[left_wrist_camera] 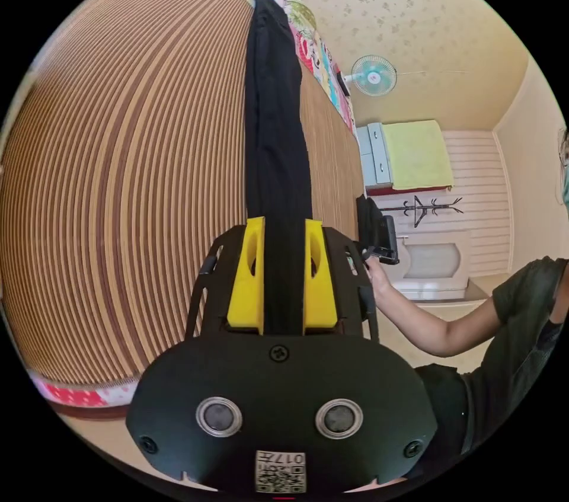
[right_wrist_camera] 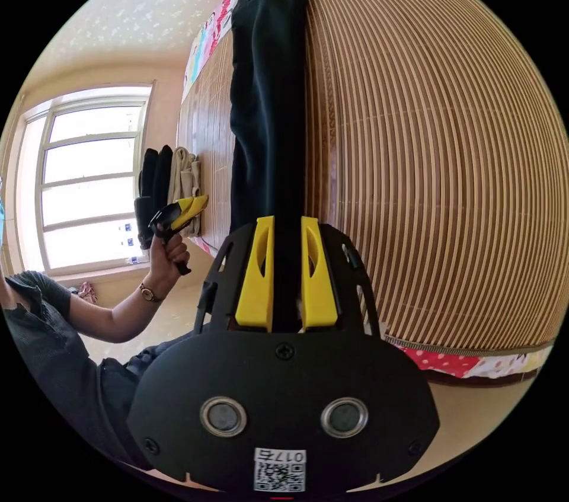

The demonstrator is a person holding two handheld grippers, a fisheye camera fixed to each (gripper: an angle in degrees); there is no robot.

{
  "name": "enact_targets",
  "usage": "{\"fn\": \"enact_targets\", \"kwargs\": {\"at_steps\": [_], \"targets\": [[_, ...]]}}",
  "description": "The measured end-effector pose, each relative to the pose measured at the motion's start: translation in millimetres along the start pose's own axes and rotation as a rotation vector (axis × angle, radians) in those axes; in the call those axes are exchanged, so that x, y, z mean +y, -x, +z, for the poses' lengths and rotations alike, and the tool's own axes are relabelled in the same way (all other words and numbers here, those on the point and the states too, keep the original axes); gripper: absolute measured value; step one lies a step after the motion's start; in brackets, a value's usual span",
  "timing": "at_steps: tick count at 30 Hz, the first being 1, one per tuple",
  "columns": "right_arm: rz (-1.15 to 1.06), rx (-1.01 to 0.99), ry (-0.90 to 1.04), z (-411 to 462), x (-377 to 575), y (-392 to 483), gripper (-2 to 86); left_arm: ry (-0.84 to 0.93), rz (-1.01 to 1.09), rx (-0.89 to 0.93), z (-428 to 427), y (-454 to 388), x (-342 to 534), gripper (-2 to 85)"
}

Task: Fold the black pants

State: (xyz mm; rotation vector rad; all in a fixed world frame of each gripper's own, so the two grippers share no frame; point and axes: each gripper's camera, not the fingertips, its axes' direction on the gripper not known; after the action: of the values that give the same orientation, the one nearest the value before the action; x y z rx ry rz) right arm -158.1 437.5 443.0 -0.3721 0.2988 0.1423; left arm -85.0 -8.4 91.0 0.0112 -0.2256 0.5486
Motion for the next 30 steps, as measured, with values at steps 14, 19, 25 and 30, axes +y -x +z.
{"fn": "enact_targets", "kwargs": {"at_steps": [14, 19, 25, 30], "targets": [[0.019, -0.071, -0.052, -18.8, -30.9, -31.2, 7.6, -0.092, -0.103, 0.118, 44.2, 38.8, -98.8, 2.9], [0.052, -0.147, -0.088, -34.4, -65.8, -65.7, 9.7, -0.136, -0.161, 0.135, 36.9, 53.0, -94.8, 10.5], [0.055, -0.282, -0.057, -36.0, -146.9, -104.2, 12.3, -0.056, -0.144, 0.236, 51.7, 58.7, -124.0, 15.8], [0.052, -0.452, 0.116, -15.4, -194.4, -112.1, 7.2, 0.096, -0.155, 0.329, 58.0, 54.1, -144.6, 13.2]]}}
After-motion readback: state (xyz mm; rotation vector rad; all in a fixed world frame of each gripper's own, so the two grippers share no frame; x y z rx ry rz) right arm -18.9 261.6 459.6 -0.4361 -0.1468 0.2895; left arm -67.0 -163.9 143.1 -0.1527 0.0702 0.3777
